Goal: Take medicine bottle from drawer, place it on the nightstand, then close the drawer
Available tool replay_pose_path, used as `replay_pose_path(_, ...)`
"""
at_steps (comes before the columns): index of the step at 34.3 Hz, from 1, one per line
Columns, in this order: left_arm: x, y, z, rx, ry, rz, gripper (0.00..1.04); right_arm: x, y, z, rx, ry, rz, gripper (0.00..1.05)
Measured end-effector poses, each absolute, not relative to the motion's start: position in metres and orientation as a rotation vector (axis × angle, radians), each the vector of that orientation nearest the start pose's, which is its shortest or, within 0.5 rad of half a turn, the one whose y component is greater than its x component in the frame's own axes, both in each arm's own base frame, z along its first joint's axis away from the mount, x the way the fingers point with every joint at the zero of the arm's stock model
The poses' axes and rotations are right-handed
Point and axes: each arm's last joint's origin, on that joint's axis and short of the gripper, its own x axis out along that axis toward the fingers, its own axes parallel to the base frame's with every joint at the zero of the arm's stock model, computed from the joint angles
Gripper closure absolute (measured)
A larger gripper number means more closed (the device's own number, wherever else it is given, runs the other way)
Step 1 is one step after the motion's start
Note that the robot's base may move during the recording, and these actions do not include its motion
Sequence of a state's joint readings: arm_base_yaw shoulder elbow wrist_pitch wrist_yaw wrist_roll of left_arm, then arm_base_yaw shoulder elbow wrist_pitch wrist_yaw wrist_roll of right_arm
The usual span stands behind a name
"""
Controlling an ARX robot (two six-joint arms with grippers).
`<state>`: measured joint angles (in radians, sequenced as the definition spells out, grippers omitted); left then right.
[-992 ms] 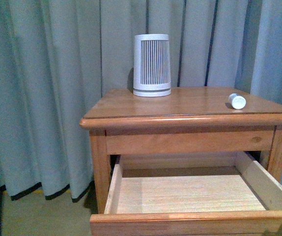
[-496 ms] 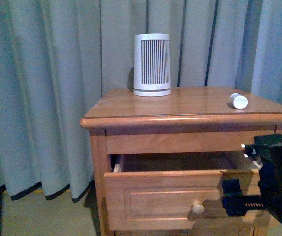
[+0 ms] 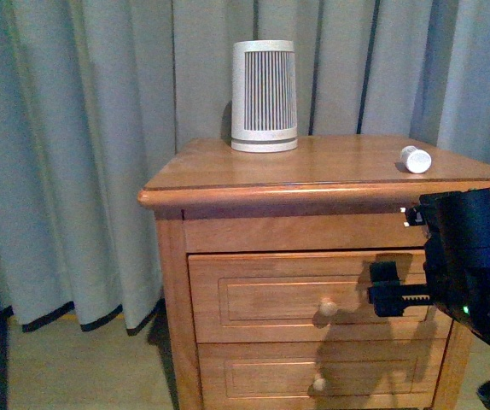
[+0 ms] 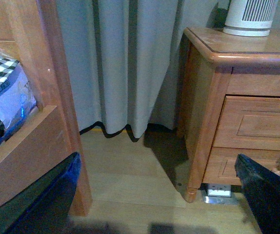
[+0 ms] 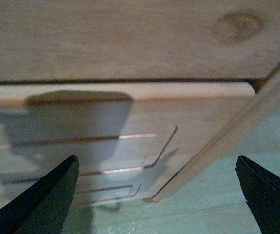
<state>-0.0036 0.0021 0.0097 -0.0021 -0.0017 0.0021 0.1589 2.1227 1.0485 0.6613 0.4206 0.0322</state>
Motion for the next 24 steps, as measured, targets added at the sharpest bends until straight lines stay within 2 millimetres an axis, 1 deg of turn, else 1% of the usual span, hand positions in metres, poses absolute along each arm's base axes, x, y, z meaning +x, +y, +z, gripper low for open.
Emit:
replay_pose_path(3, 0.097, 0.000, 0.166, 0.002, -0.006, -0.002, 0.07, 0.381, 0.060, 0.115, -0.042, 0.445, -0.246, 0.07)
replay_pose_path(6, 0.097, 0.000, 0.166, 0.002, -0.006, -0.002, 0.07, 0.344, 0.061, 0.134, 0.009, 0.460, -0.243, 0.07)
replay_pose_path(8, 0.097, 0.000, 0.166, 0.002, -0.006, -0.002, 0.07, 0.313, 0.054, 0.153, 0.025, 0.419, -0.273, 0.07)
replay_pose_path(13, 0.097, 0.000, 0.166, 0.002, -0.006, -0.002, 0.07, 0.268, 0.035, 0.186, 0.052, 0.287, -0.351, 0.07)
replay_pose_path(14, 0.097, 0.000, 0.166, 0.002, -0.006, -0.002, 0.07, 0.256, 0.029, 0.193, 0.053, 0.252, -0.380, 0.07)
replay_pose_path(15, 0.097, 0.000, 0.166, 0.002, -0.006, -0.002, 0.07, 0.240, 0.024, 0.199, 0.056, 0.219, -0.402, 0.07)
replay_pose_path(17, 0.097, 0.000, 0.166, 0.002, -0.006, -0.002, 0.07, 0.211, 0.019, 0.204, 0.041, 0.177, -0.443, 0.07)
replay_pose_path(19, 0.097, 0.000, 0.166, 0.002, -0.006, -0.002, 0.07, 0.189, 0.016, 0.205, 0.020, 0.150, -0.479, 0.07)
replay_pose_path(20, 0.097, 0.000, 0.166, 0.002, -0.006, -0.002, 0.07, 0.174, 0.017, 0.205, 0.004, 0.130, -0.497, 0.07)
replay_pose_path(24, 0.097, 0.000, 0.166, 0.002, -0.006, -0.002, 0.07, 0.136, 0.021, 0.207, 0.001, 0.081, -0.483, 0.07)
